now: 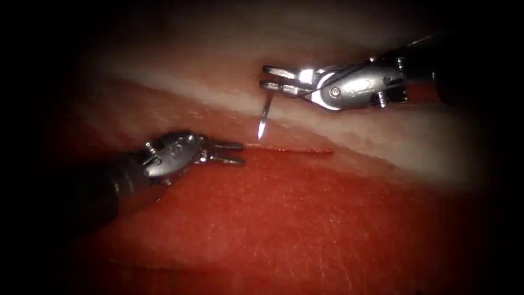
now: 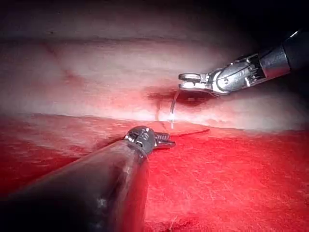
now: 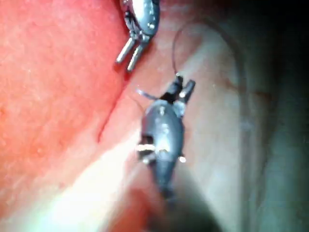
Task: Wound Closure
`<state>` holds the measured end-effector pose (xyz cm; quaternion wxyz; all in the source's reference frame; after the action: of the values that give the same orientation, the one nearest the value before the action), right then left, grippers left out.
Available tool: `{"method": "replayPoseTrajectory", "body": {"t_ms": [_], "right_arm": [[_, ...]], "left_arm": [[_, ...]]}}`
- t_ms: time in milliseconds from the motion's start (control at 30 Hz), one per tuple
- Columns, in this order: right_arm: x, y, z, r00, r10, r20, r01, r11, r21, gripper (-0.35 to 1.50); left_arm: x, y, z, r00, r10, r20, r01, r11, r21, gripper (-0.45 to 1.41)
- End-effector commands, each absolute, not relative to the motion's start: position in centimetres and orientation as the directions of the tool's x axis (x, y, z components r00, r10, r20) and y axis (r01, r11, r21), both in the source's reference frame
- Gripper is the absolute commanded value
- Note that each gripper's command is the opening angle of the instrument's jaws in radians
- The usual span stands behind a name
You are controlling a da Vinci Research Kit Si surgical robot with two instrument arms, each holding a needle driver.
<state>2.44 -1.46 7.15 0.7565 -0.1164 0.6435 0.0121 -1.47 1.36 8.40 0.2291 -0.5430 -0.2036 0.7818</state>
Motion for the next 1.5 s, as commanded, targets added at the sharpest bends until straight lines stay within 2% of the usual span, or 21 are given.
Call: {"method": "replayPoseTrajectory", "body": {"t_ms": [33,400,867,1500], "right_arm": [[2.55,-1.41,7.21,0.171,-0.147,-0.974,-0.167,0.970,-0.176,-0.35],[2.63,-1.39,7.45,0.174,-0.200,-0.964,-0.159,0.961,-0.228,-0.35],[2.68,-1.39,7.50,0.188,-0.287,-0.939,-0.135,0.940,-0.315,-0.35],[2.75,-1.46,7.64,0.204,-0.337,-0.919,-0.104,0.926,-0.362,-0.35]], "left_arm": [[-1.54,1.36,8.48,-0.314,0.578,-0.753,-0.134,-0.812,-0.568,-0.15],[-1.77,1.20,8.62,-0.349,0.560,-0.751,-0.103,-0.820,-0.563,-0.10],[-1.74,1.14,8.75,-0.378,0.553,-0.743,-0.094,-0.821,-0.563,-0.02],[-1.71,1.16,8.72,-0.377,0.554,-0.742,-0.092,-0.820,-0.565,0.00]]}}
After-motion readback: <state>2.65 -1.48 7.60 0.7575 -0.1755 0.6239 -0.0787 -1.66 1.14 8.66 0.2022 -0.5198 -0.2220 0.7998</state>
